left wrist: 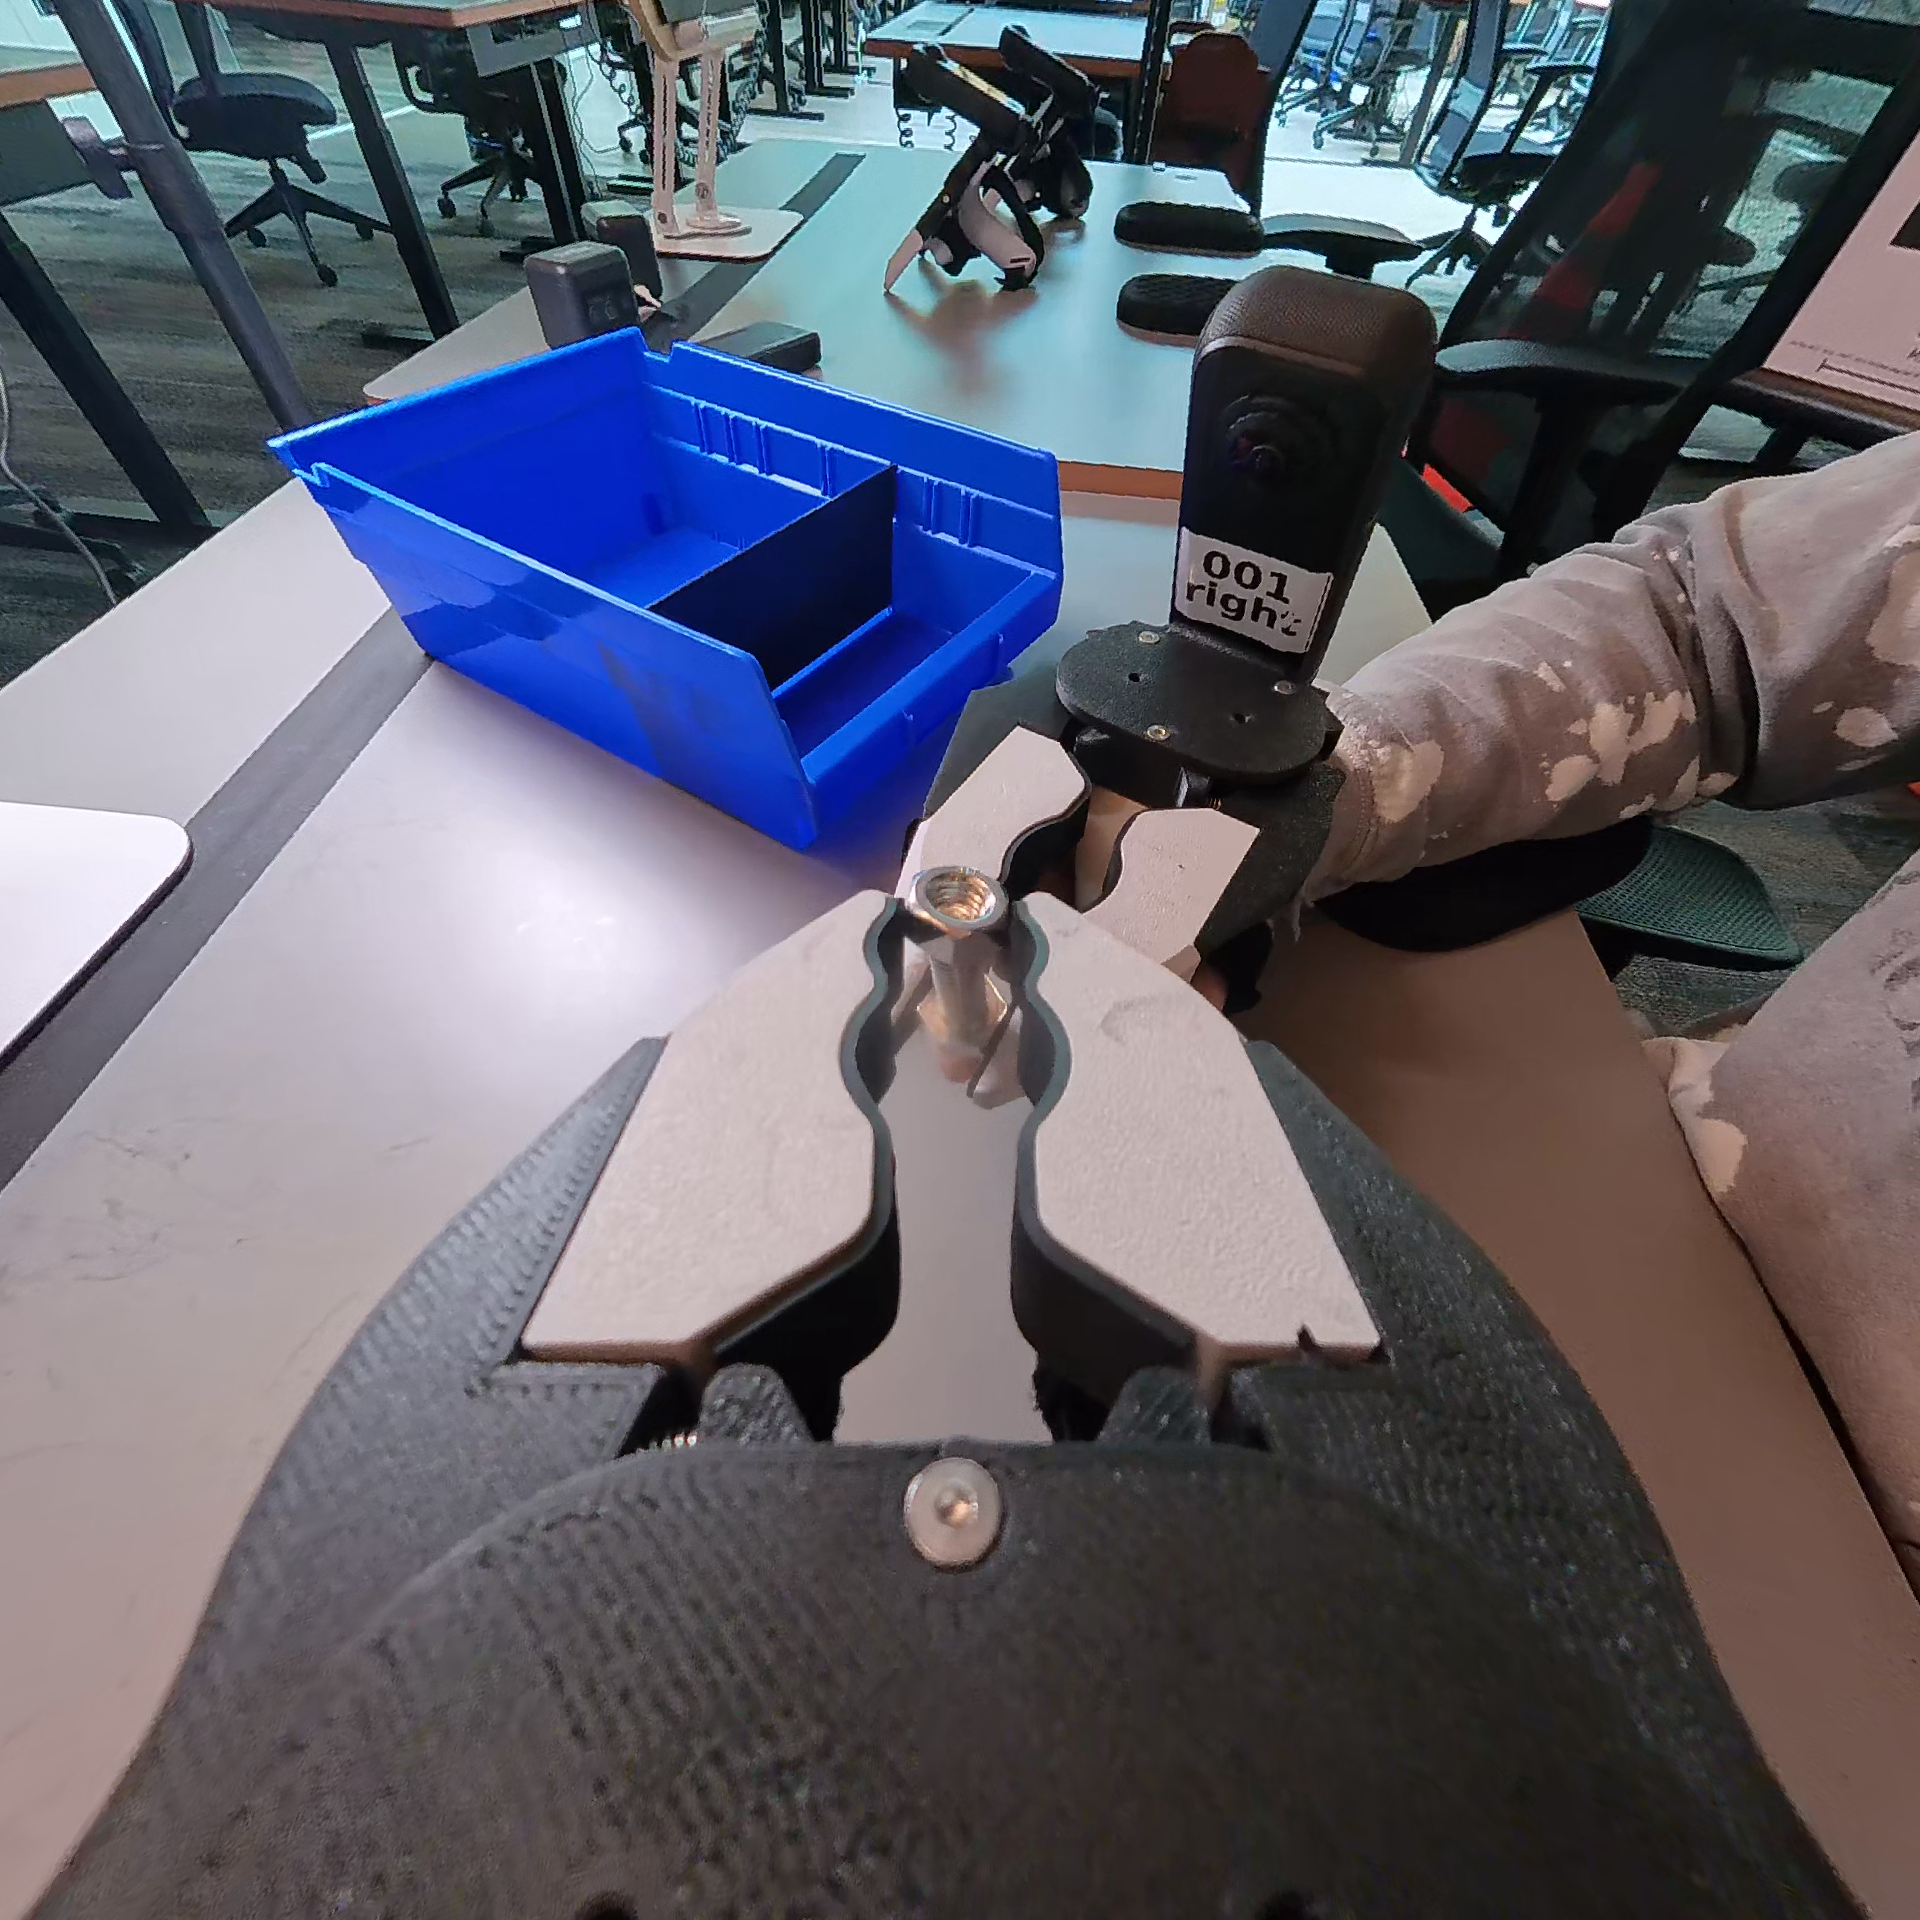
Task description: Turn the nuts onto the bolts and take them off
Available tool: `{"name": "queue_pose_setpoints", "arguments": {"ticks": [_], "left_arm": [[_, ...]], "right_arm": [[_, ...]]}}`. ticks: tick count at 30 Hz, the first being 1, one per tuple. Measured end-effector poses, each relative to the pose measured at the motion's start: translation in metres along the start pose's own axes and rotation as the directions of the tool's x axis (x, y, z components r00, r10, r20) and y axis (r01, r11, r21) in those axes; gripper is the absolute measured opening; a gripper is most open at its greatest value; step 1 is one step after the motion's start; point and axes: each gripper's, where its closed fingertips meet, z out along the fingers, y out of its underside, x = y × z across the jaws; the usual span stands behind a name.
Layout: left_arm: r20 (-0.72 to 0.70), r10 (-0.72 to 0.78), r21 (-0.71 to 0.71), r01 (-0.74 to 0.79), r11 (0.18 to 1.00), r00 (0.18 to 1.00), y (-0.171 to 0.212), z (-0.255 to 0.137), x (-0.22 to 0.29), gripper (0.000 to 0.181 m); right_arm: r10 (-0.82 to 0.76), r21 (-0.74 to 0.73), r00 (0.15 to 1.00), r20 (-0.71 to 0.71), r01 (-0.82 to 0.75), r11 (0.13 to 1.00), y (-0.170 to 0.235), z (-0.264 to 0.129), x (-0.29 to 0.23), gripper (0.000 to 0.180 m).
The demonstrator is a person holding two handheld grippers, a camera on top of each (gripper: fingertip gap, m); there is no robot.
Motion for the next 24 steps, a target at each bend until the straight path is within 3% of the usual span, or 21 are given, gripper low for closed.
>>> {"name": "queue_pose_setpoints", "arguments": {"ticks": [13,24], "left_arm": [[0.006,-0.017,0.056,0.017,0.998,1.000,-0.005,-0.003,-0.004,0.019],[-0.151,-0.155,0.179,0.182,0.967,0.976,-0.017,-0.003,0.005,0.019]], "right_arm": [[0.003,0.007,1.000,-0.010,-0.003,1.000,-0.001,-0.001,0.003,0.018],[-0.005,0.093,1.000,0.003,0.004,0.996,-0.015,-0.006,0.000,0.018]]}}
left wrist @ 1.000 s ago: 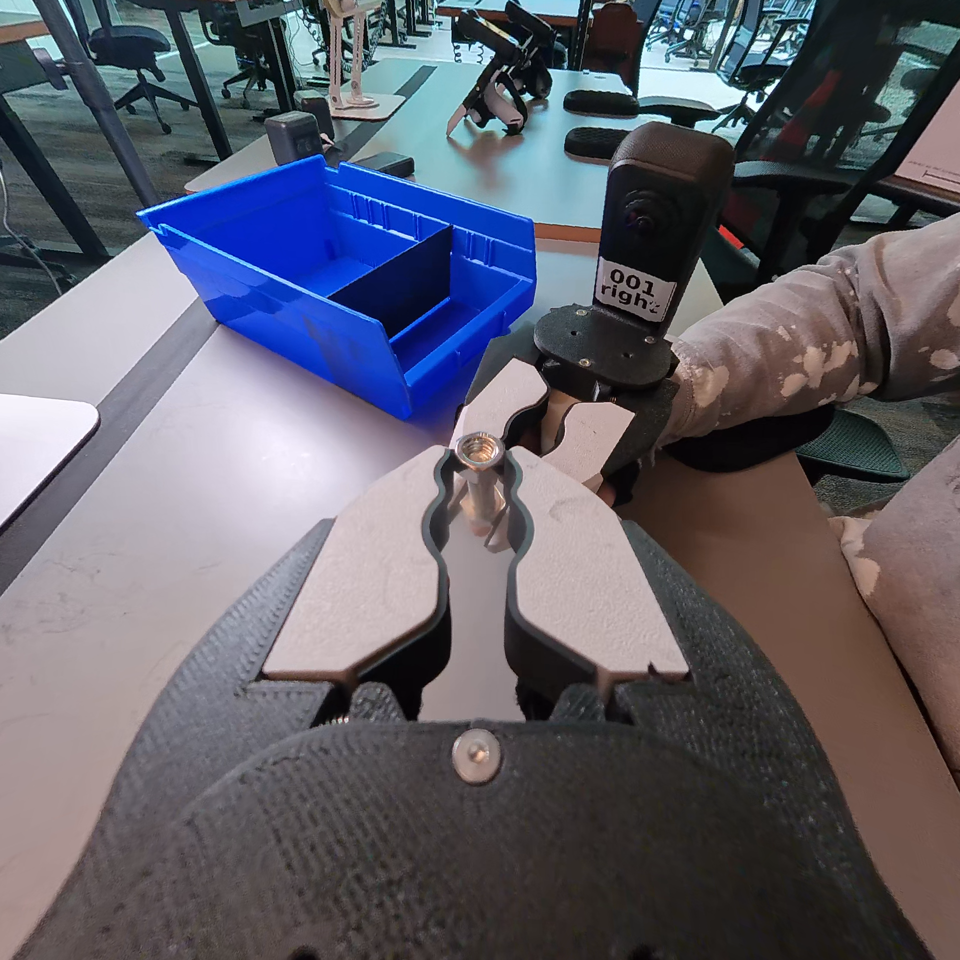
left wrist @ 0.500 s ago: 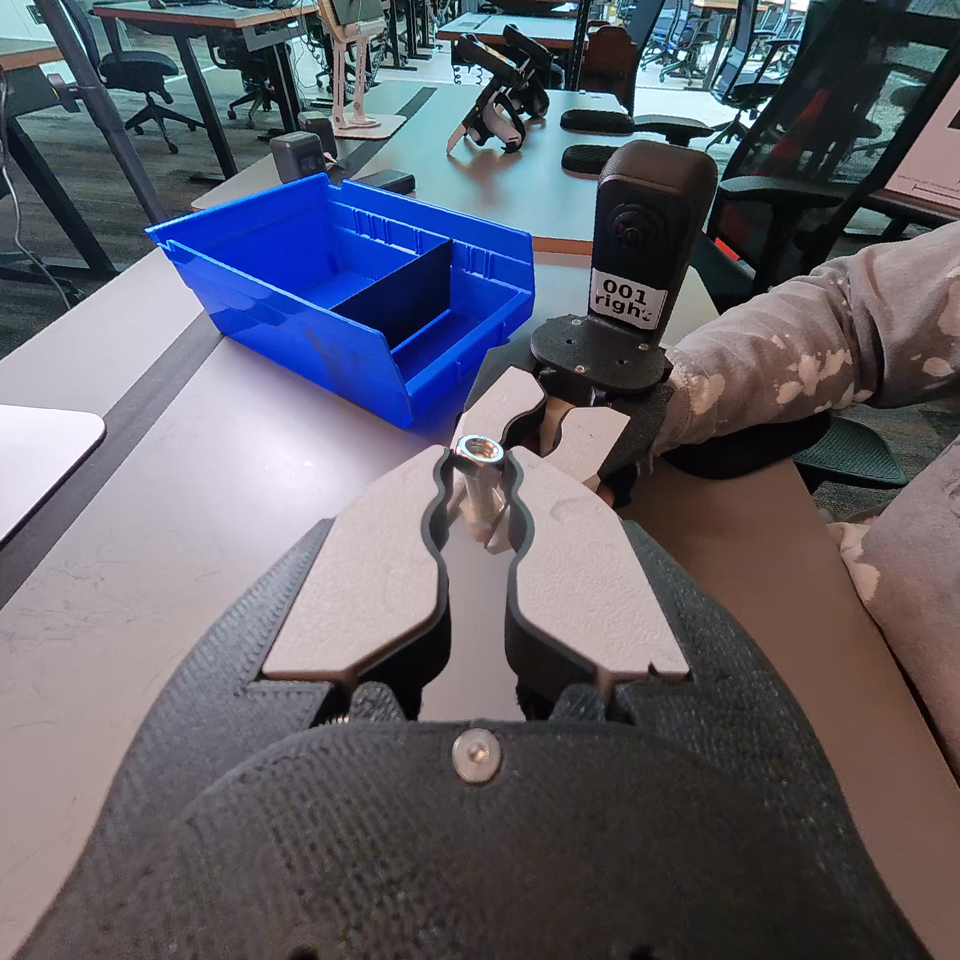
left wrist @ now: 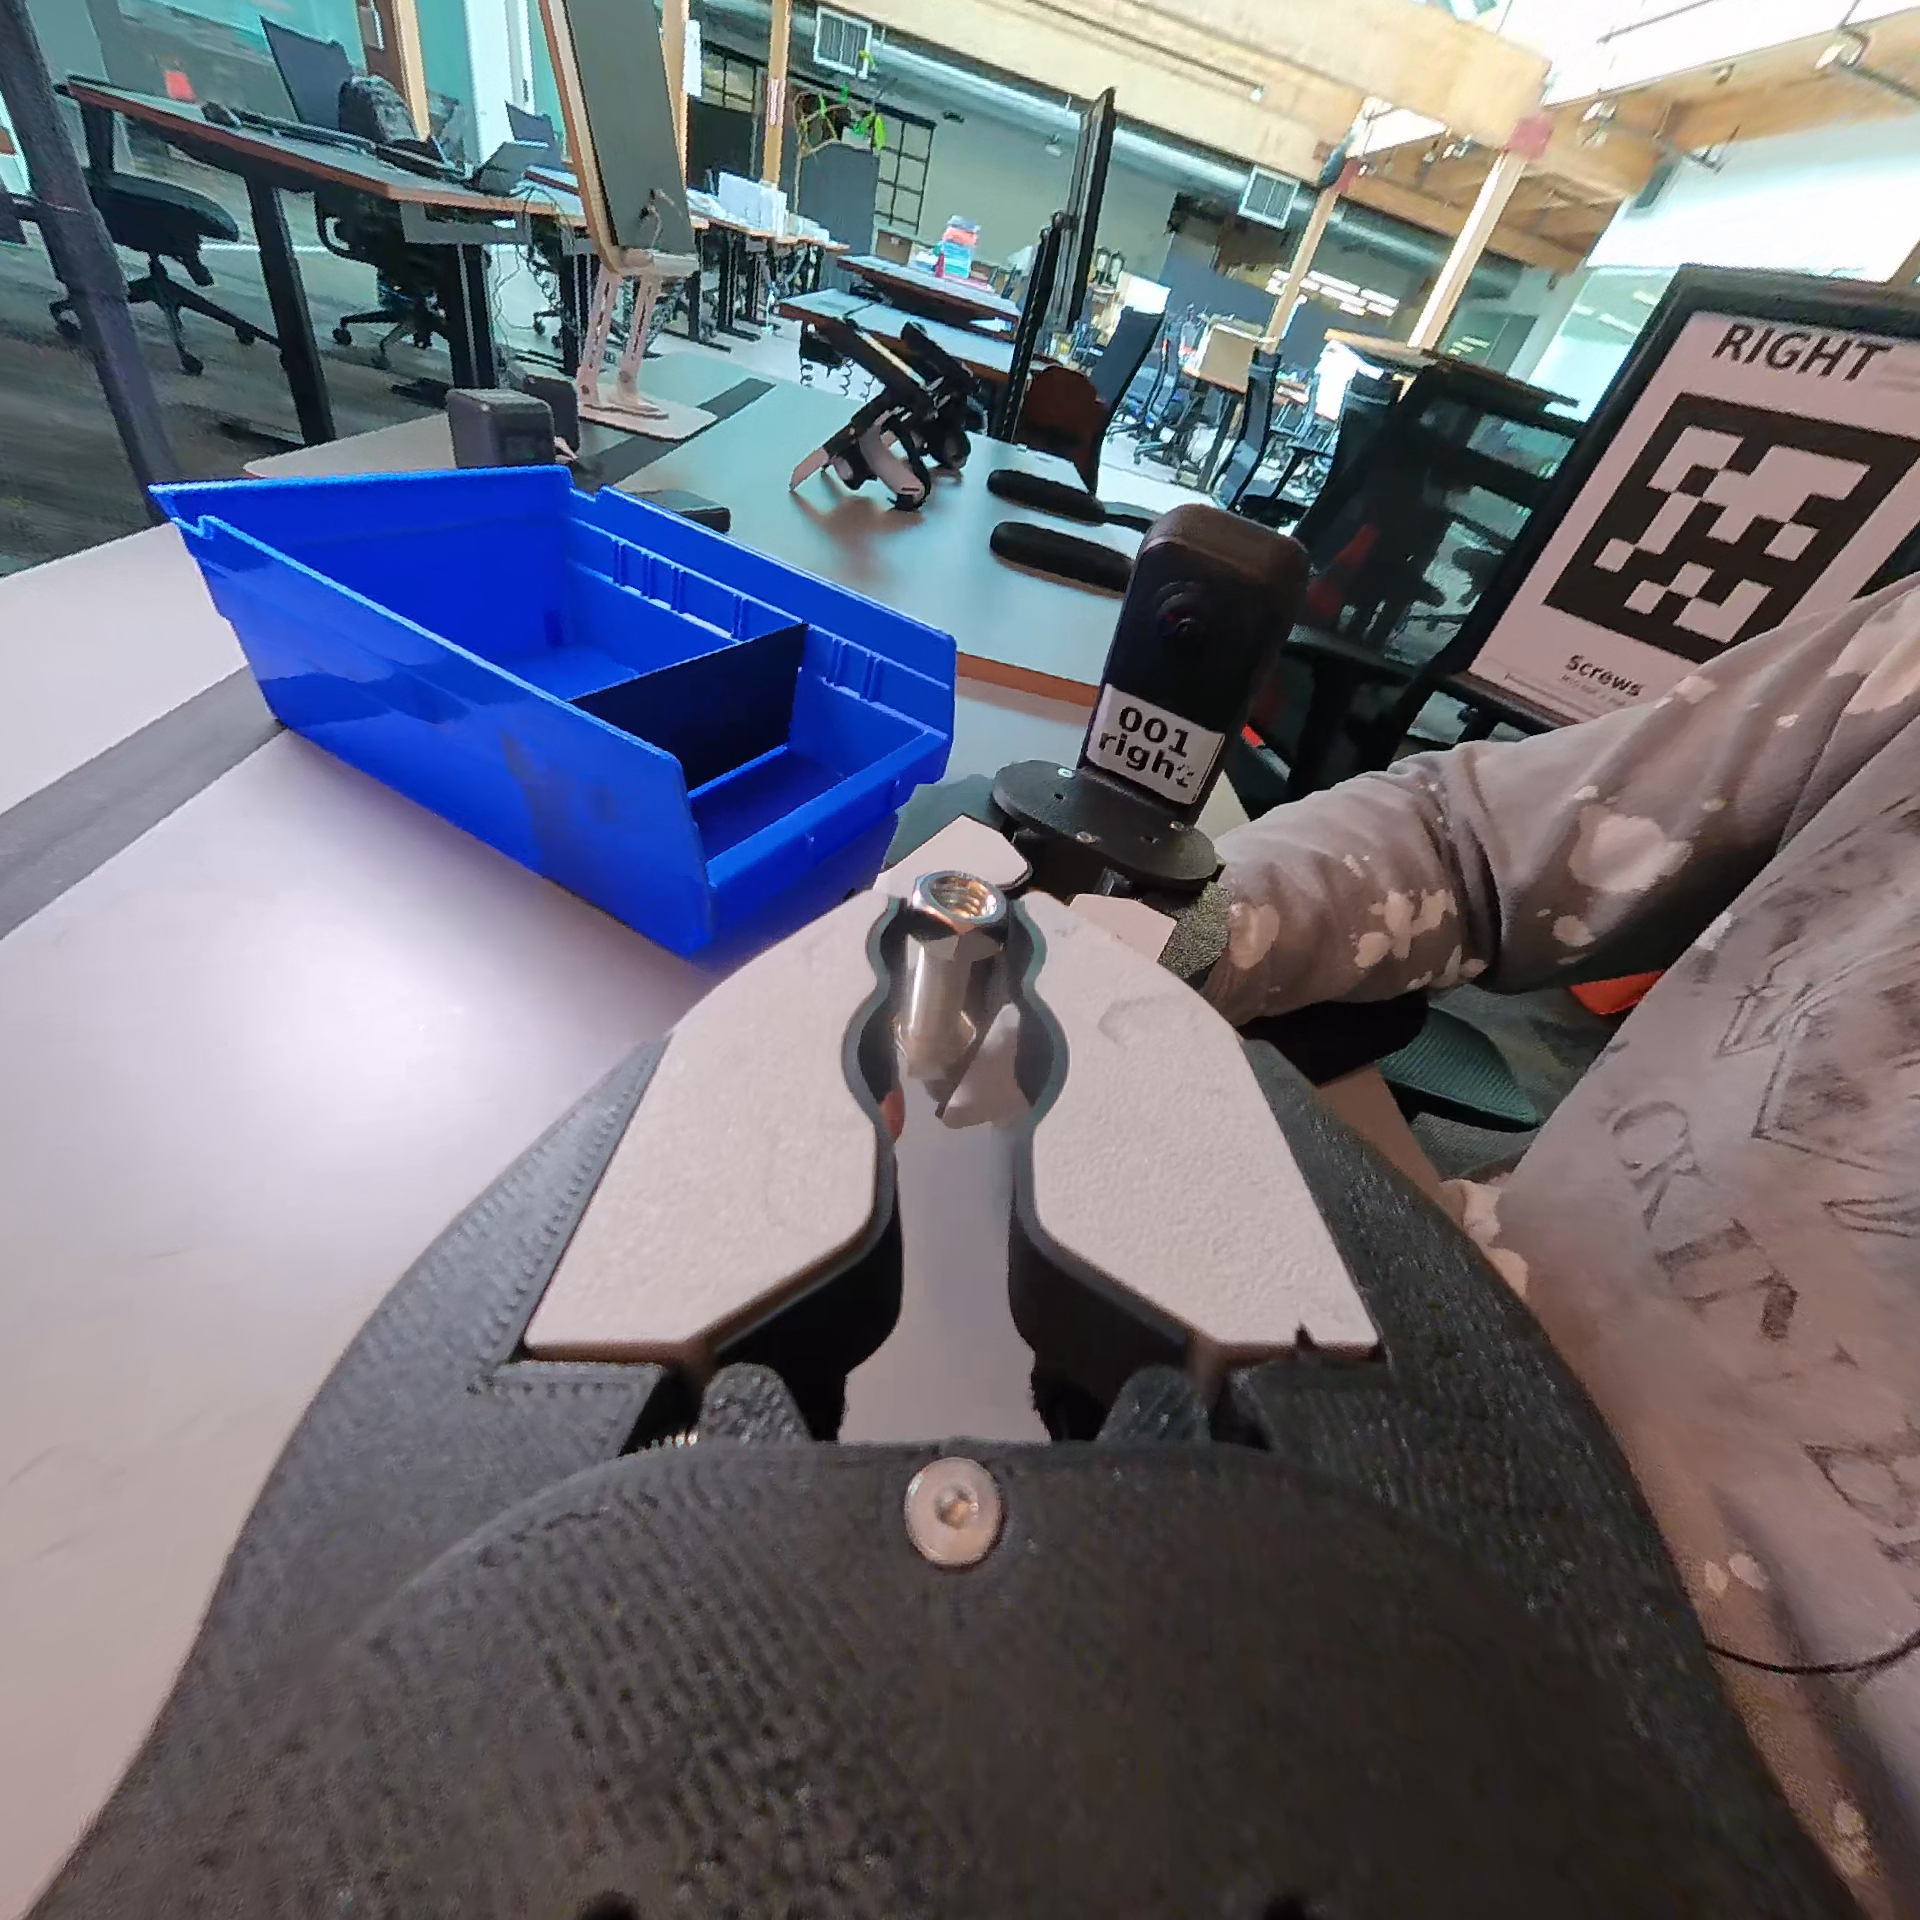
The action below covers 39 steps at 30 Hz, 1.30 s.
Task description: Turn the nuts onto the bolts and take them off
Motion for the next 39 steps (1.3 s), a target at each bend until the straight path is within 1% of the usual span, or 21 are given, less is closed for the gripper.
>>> {"name": "queue_pose_setpoints", "arguments": {"ticks": [5,7,10,13,17,22,26,28,35,39], "left_arm": [[-0.058,-0.057,0.078,0.062,0.995,0.997,-0.010,-0.001,0.005,0.019],[-0.075,-0.079,0.090,0.086,0.992,0.994,-0.011,-0.001,0.006,0.019],[-0.056,-0.070,0.063,0.074,0.995,0.996,-0.008,0.001,0.005,0.019],[-0.064,-0.078,0.066,0.082,0.994,0.995,-0.008,0.002,0.007,0.019],[-0.051,-0.056,0.035,0.058,0.998,0.997,-0.003,0.004,0.007,0.019],[-0.051,-0.048,0.029,0.050,0.998,0.998,-0.004,0.003,0.008,0.019],[0.001,0.000,-0.032,0.001,0.999,1.000,0.000,0.000,0.004,0.019],[0.004,0.008,-0.050,-0.008,0.999,1.000,0.002,0.000,0.005,0.019],[-0.055,-0.049,-0.019,0.048,0.999,0.997,0.000,0.000,0.009,0.019],[-0.065,-0.053,-0.007,0.053,0.999,0.996,-0.002,0.000,0.011,0.019]], "right_arm": [[0.015,0.081,1.000,0.013,-0.016,0.997,-0.013,-0.003,-0.002,0.018],[0.017,0.085,1.000,0.013,-0.018,0.996,-0.014,-0.004,-0.003,0.018],[0.017,0.064,1.000,0.011,-0.018,0.998,-0.010,-0.003,-0.002,0.018],[0.020,0.065,1.000,0.014,-0.021,0.998,-0.010,-0.003,-0.003,0.018],[0.030,0.023,0.999,0.017,-0.030,0.999,-0.005,-0.001,-0.004,0.018],[0.020,0.032,1.000,0.016,-0.020,0.999,-0.006,-0.002,-0.004,0.018],[0.016,-0.004,1.000,0.017,-0.016,1.000,-0.001,0.000,-0.004,0.018],[0.007,-0.007,1.000,0.017,-0.007,1.000,0.000,0.000,-0.004,0.018],[-0.008,0.025,1.000,0.020,0.008,1.000,-0.003,0.000,-0.006,0.018],[-0.001,0.044,1.000,0.028,-0.001,0.999,-0.005,-0.001,-0.007,0.018]]}}
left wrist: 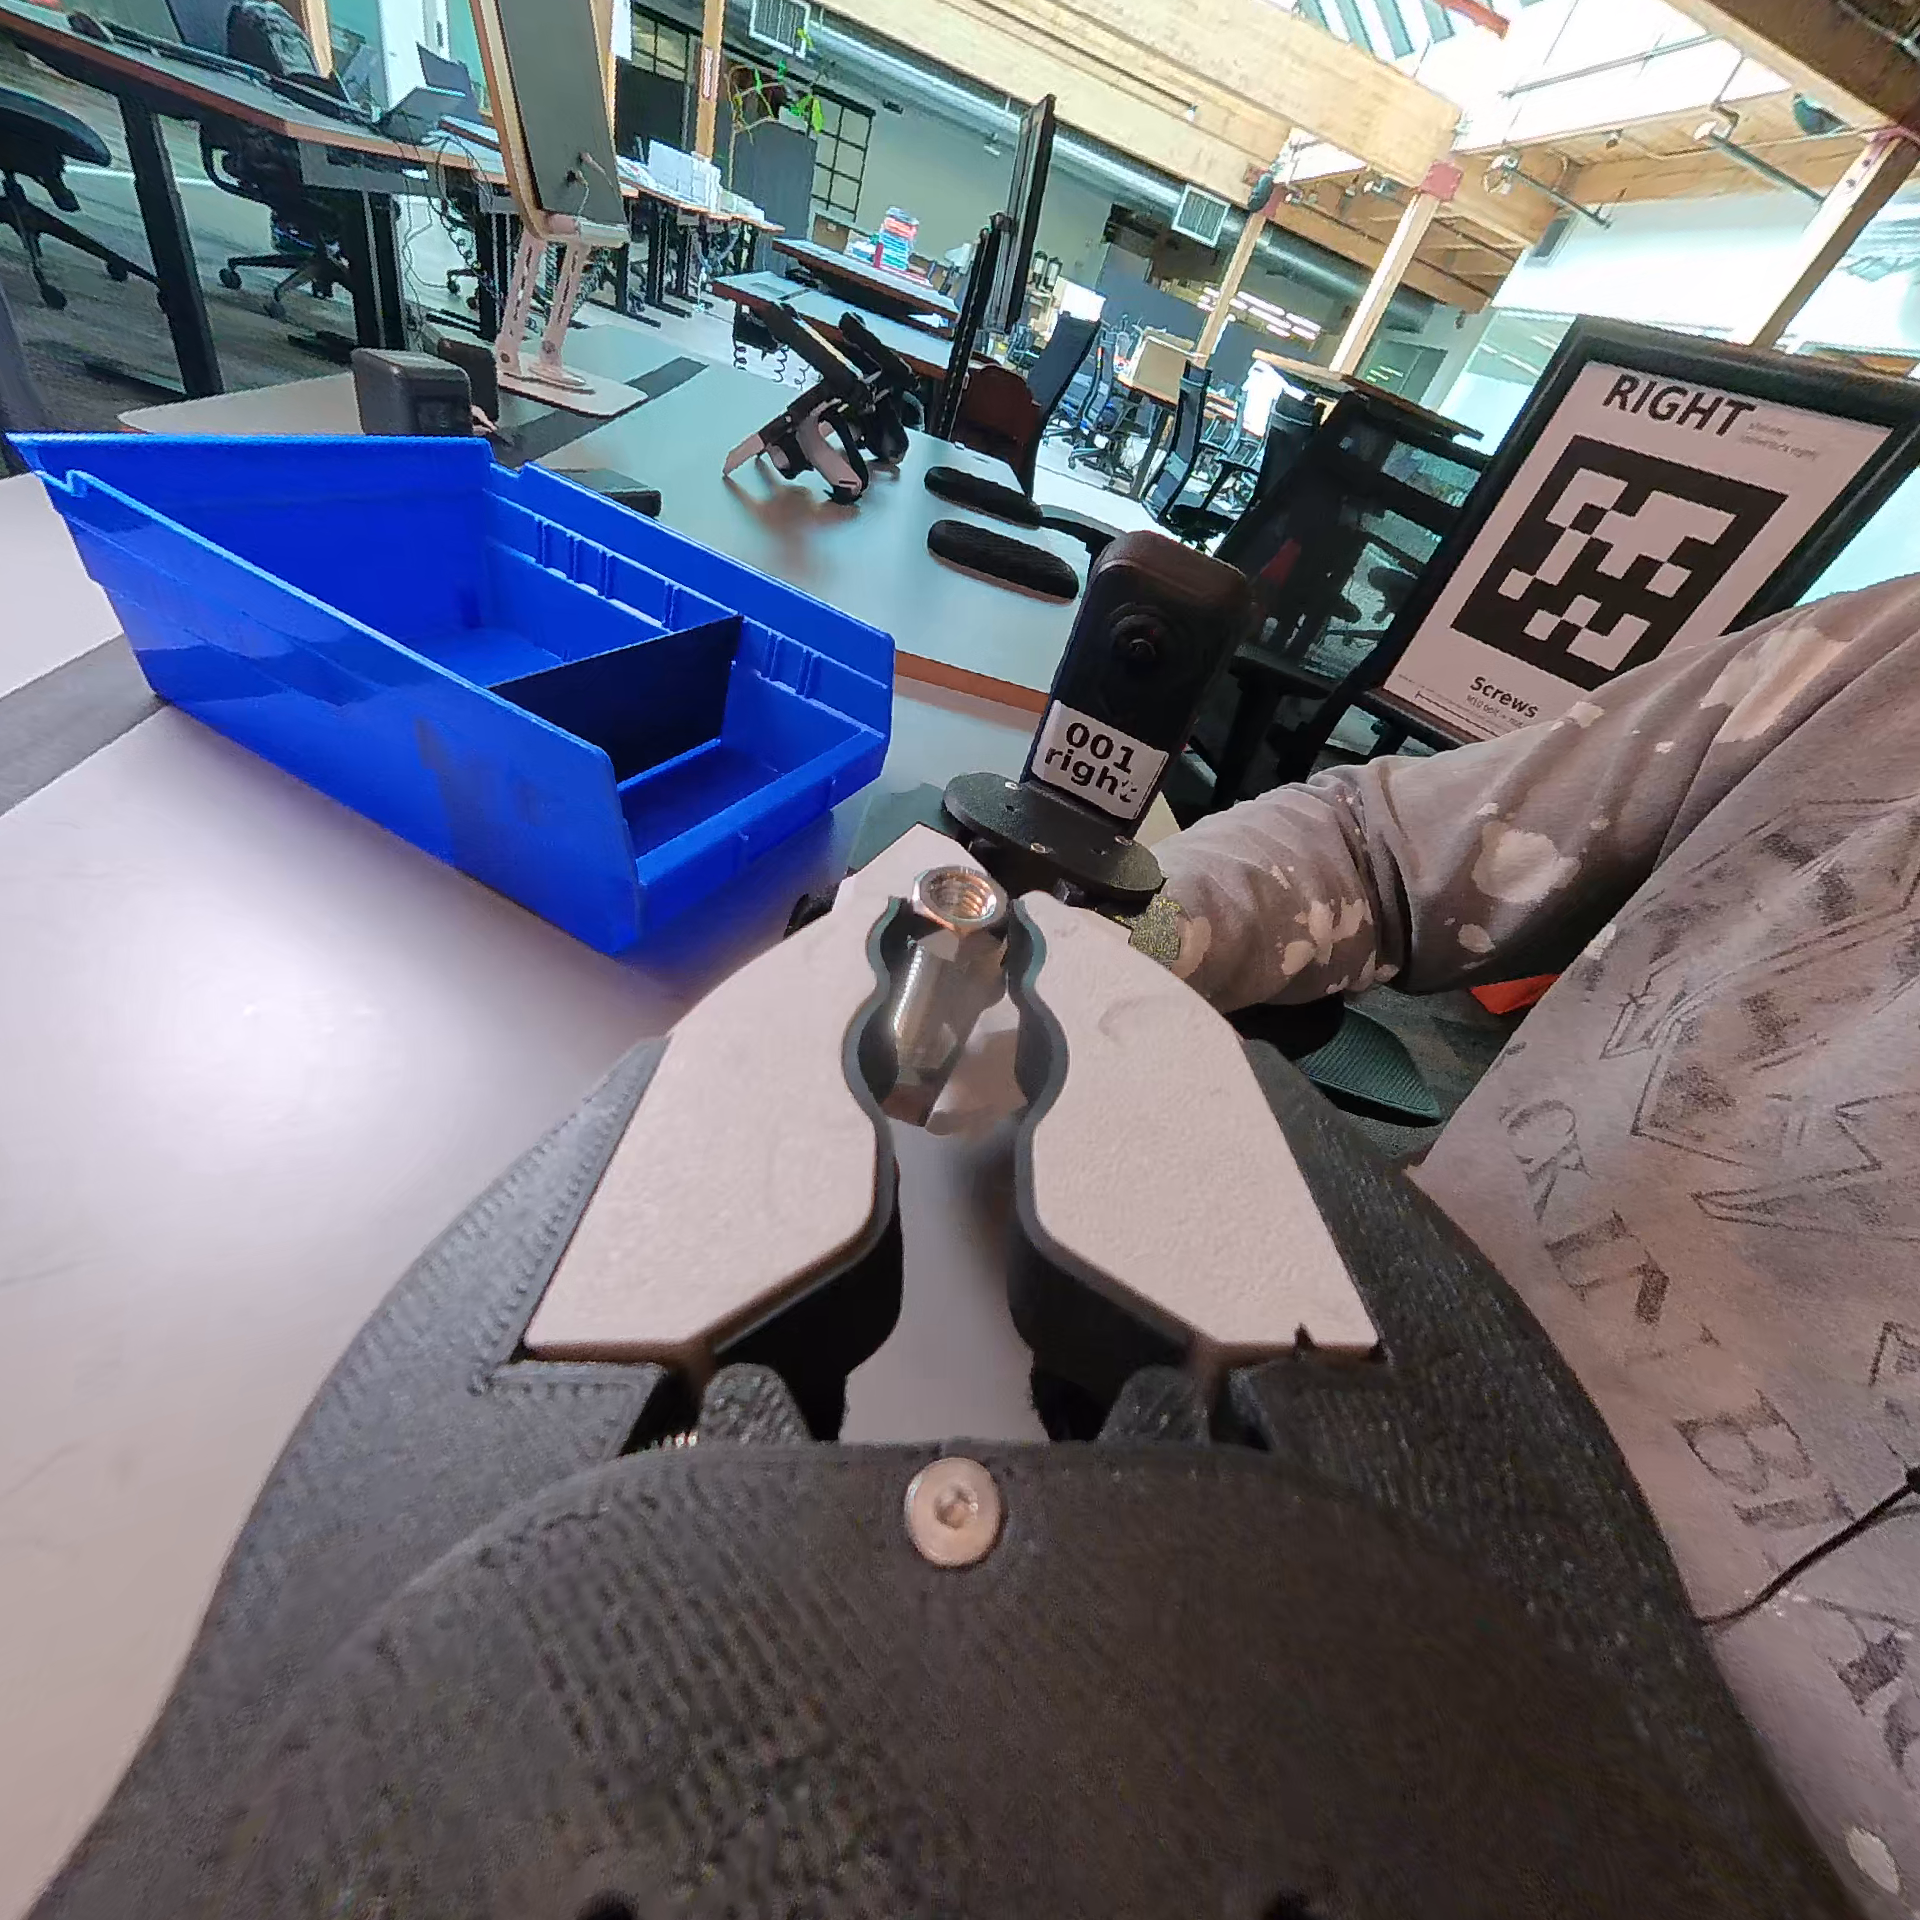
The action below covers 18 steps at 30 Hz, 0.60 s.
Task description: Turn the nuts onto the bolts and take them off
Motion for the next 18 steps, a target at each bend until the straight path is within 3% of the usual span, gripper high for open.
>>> {"name": "queue_pose_setpoints", "arguments": {"ticks": [18], "left_arm": [[0.074,0.059,-0.065,-0.054,0.996,0.995,0.0048,-0.0019,-0.0066,0.019]], "right_arm": [[0.024,-0.041,1.000,-0.004,-0.024,0.999,0.0067,0.0014,0.0015,0.018]]}}
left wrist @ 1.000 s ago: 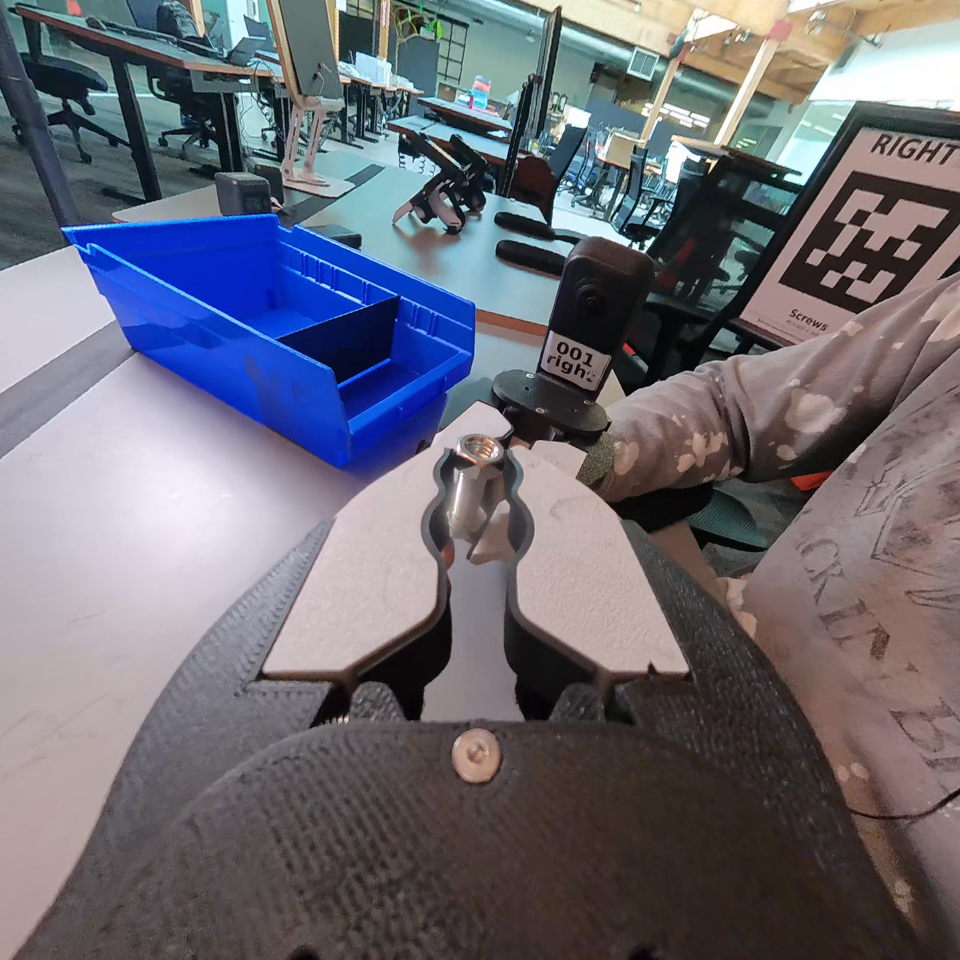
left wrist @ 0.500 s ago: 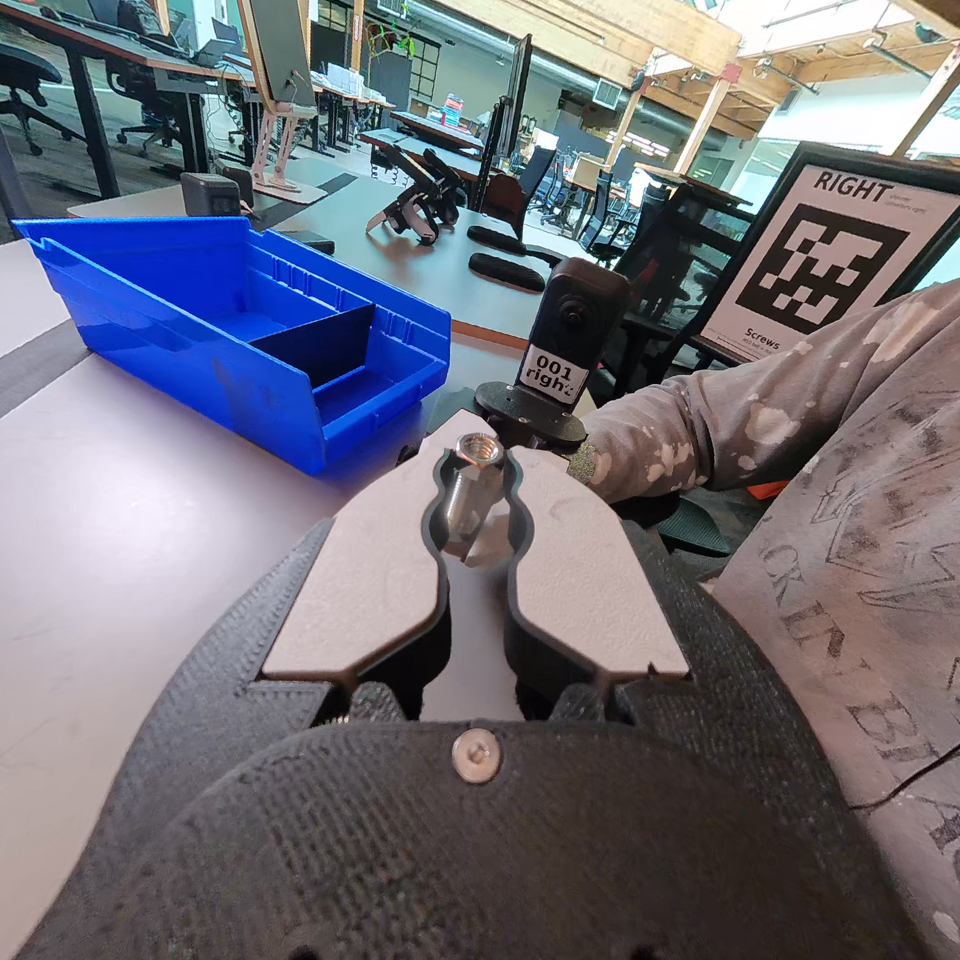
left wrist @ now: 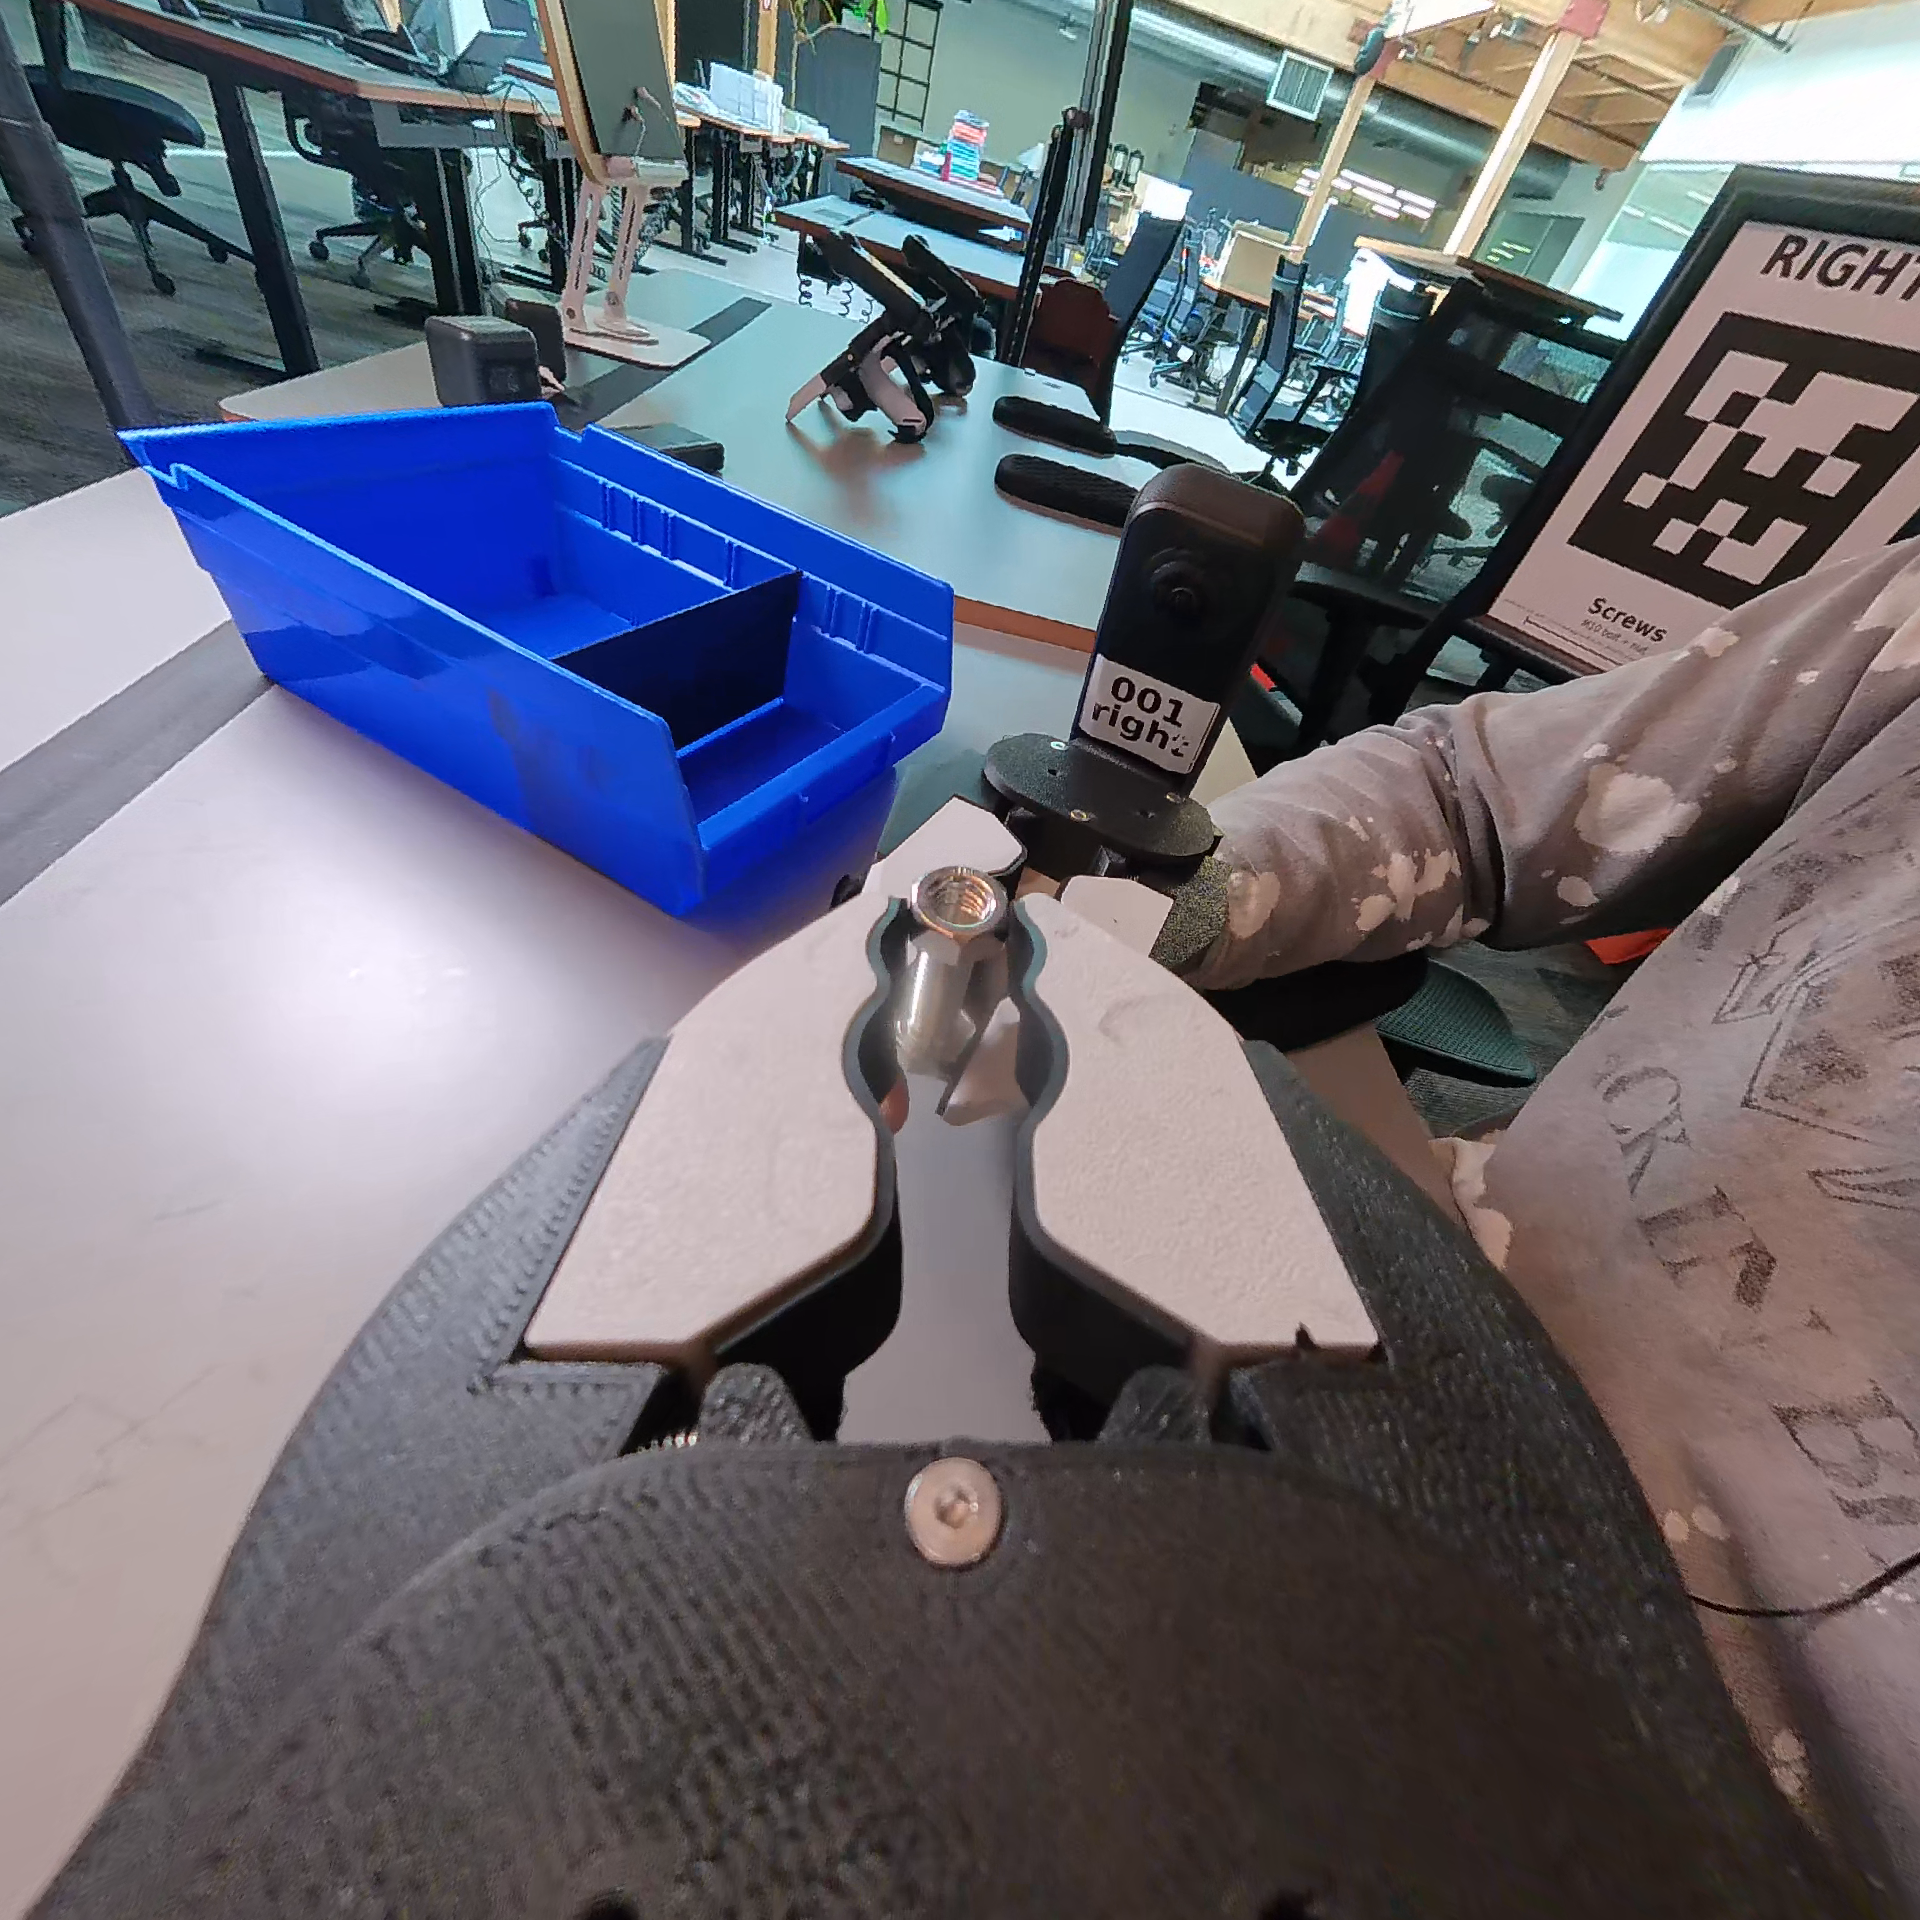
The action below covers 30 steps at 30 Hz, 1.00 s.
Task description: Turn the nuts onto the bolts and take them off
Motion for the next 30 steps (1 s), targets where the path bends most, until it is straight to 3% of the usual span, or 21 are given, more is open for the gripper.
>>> {"name": "queue_pose_setpoints", "arguments": {"ticks": [17,30], "left_arm": [[0.026,0.052,-0.008,-0.051,0.999,0.998,-0.001,-0.001,0.001,0.018],[0.110,0.049,-0.125,-0.035,0.992,0.993,0.009,-0.002,-0.008,0.018]], "right_arm": [[0.001,-0.003,1.000,0.002,-0.001,1.000,0.001,0.000,0.000,0.018],[-0.050,-0.076,0.997,-0.055,0.045,0.996,0.012,0.002,0.006,0.018]]}}
